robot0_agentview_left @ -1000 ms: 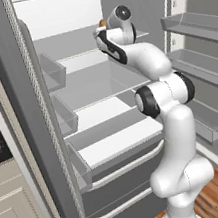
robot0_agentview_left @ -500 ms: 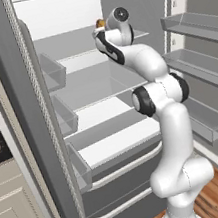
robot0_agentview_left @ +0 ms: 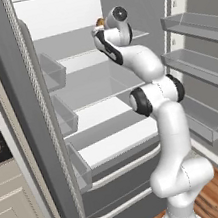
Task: Gather the eggplant and sweet potato from the fridge and place them on a tray on the dining counter. Then gather the steak and chicken drumstick from the fridge and place them on the other tray.
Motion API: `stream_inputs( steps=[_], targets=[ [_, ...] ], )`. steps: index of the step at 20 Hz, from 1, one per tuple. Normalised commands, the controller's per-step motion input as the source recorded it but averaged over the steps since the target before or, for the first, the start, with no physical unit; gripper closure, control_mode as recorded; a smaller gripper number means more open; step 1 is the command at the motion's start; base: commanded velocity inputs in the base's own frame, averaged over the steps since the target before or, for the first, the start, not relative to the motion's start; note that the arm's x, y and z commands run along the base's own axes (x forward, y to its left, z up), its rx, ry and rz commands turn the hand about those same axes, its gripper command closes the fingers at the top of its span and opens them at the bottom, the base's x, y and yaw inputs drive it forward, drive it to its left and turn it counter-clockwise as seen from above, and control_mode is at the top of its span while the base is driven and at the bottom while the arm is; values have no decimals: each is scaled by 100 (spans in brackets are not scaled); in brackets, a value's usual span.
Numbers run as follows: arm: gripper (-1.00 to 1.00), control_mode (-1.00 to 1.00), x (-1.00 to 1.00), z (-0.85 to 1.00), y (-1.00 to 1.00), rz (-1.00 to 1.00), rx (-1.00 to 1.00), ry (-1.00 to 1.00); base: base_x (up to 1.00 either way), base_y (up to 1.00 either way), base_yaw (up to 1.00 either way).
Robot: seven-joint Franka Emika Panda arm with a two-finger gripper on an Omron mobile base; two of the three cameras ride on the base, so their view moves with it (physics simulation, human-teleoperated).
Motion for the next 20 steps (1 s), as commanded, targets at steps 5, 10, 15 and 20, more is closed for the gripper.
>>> stream_inputs(
  steps=[5,10,15,20],
  targets=[
    [100,-100,18,0,0,0,0,0,0,0,0],
    [100,-100,9,0,0,0,0,3,0,0,0],
    [100,-100,0,0,0,-1,0,7,0,0,0],
    [100,-100,0,0,0,-1,0,2,0,0,0]
  ],
)
